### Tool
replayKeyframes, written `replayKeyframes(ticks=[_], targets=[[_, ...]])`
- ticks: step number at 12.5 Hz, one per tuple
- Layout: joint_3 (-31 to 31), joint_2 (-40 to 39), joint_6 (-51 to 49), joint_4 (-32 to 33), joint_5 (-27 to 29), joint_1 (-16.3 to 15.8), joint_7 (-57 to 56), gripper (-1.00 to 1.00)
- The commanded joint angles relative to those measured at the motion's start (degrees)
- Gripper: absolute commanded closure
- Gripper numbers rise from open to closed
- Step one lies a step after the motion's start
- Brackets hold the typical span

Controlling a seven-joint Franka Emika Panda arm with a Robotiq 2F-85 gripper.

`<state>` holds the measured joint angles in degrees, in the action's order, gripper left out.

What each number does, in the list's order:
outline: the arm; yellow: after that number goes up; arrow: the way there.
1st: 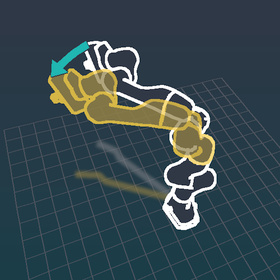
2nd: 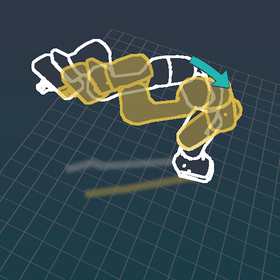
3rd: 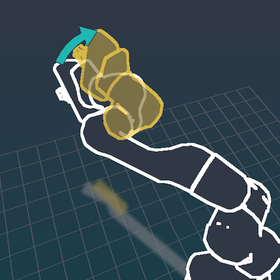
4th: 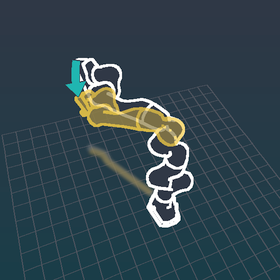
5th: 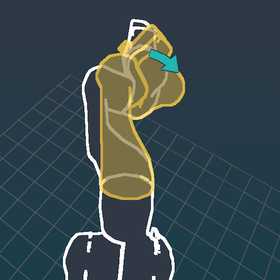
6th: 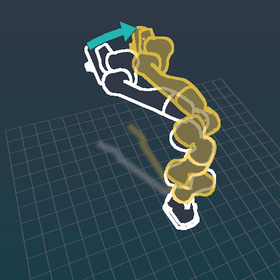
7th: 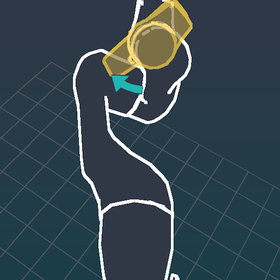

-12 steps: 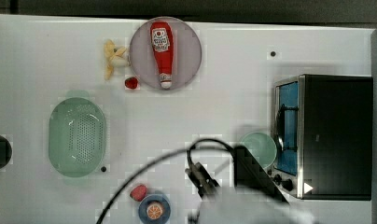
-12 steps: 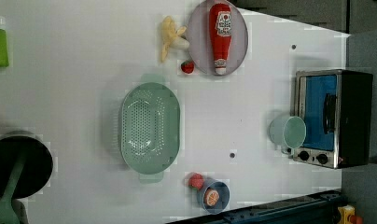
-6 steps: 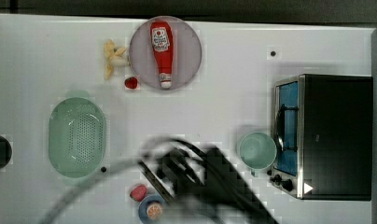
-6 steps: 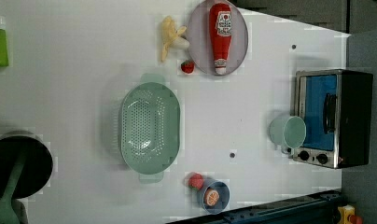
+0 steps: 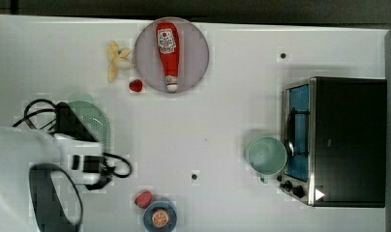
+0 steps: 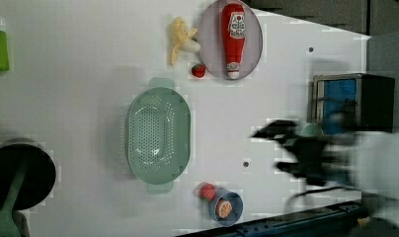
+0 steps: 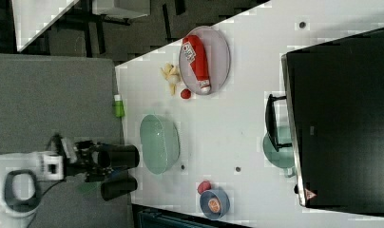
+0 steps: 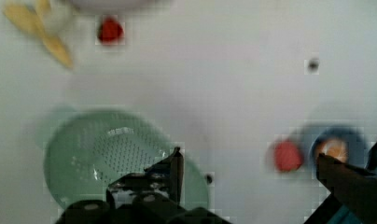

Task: Drag strainer left to right.

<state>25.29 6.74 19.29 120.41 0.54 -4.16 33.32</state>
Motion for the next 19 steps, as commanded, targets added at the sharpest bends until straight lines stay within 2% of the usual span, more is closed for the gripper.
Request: replayKeyframes(ticks=[1, 4, 8, 10, 13, 15, 19], targets=[[3.07, -3.0, 6.71, -0.32, -1.87, 0.26, 22.44, -1.0], [6.34, -11.77, 14.27, -0.1, -2.18, 0.17, 33.94, -1.0], [6.86, -23.81, 25.08, 0.15, -2.85, -0.63, 43.59, -1.0], [6.1, -29.32, 30.57, 0.14, -5.41, -0.78, 44.62, -1.0], [4.78, -35.55, 37.05, 0.19, -5.94, -0.99, 44.64, -1.0], [3.33, -38.1, 40.49, 0.21, -6.25, -1.81, 44.64, -1.0], [-1.29, -39.75, 43.04, 1.44, -10.32, -3.97, 44.64, -1.0]])
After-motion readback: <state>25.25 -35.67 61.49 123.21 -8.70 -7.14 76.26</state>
